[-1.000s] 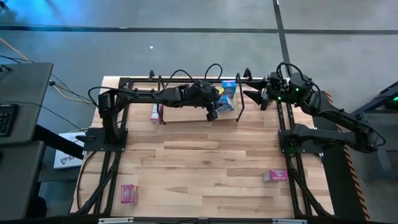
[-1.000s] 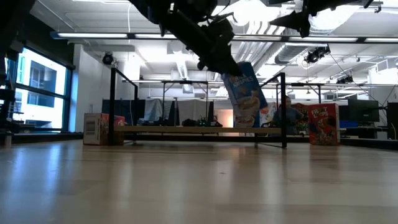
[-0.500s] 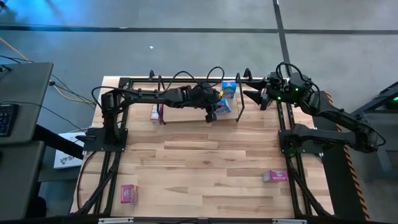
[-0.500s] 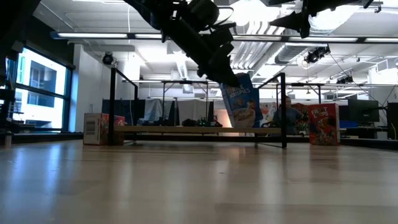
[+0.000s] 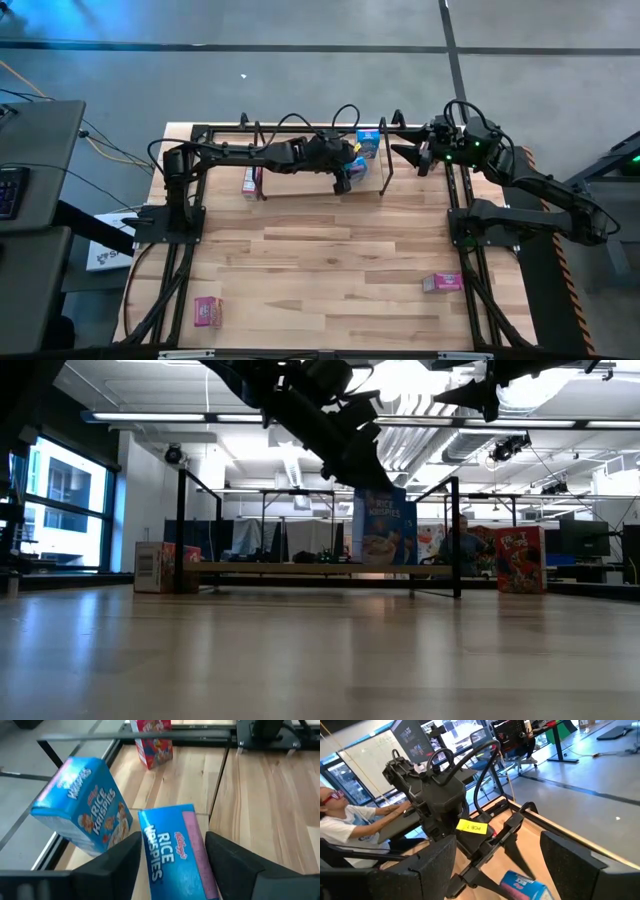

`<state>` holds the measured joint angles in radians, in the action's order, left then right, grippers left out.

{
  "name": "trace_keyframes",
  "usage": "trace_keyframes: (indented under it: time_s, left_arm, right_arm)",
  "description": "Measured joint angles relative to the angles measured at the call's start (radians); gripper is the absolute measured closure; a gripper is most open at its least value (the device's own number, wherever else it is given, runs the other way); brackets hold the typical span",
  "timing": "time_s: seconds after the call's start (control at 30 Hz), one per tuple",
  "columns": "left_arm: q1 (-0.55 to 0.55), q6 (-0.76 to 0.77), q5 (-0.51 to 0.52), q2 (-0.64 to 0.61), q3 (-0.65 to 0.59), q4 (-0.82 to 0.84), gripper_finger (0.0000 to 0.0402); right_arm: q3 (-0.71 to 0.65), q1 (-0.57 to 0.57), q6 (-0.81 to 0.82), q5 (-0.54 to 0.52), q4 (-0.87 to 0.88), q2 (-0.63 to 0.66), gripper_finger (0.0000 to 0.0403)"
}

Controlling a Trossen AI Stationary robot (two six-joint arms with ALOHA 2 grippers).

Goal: Stack cereal on shelf
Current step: Put the blue cereal box on the shelf aligned with the other blue cereal box

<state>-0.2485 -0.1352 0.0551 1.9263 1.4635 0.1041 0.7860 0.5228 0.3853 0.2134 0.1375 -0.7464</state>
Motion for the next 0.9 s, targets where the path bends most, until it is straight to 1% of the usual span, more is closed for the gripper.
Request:
trace_keyframes:
  time_s: [0.13, 0.3, 0.53, 0.67, 0.77, 0.83, 0.9]
  left_arm:
    - [0.000, 0.000, 0.000, 0.000, 0.000, -0.002, 0.0167]
    - [-0.002, -0.005, 0.001, -0.036, 0.000, 0.006, 0.0161]
    - [-0.026, 0.003, 0.007, -0.151, 0.000, 0.036, 0.0160]
    - [-0.036, 0.091, 0.035, -0.239, 0.003, 0.148, 0.0162]
    - [-0.033, 0.184, 0.080, -0.299, 0.001, 0.285, 0.0184]
    - [-0.028, 0.255, 0.084, -0.338, -0.031, 0.337, 0.0222]
    - [-0.019, 0.349, 0.068, -0.365, -0.088, 0.311, 0.0278]
  right_arm:
    - [0.000, 0.000, 0.002, 0.000, 0.000, 0.000, 0.0123]
    - [0.000, 0.000, 0.001, 0.000, 0.000, 0.000, 0.0123]
    - [0.000, 0.000, 0.000, -0.004, 0.000, 0.000, 0.0123]
    - [0.000, 0.000, 0.000, -0.004, 0.000, 0.000, 0.0123]
    - [0.000, 0.000, 0.000, -0.005, 0.000, 0.000, 0.0123]
    - [0.000, 0.000, 0.000, -0.005, 0.000, 0.000, 0.0123]
    - [0.000, 0.000, 0.000, -0.006, 0.000, -0.001, 0.0123]
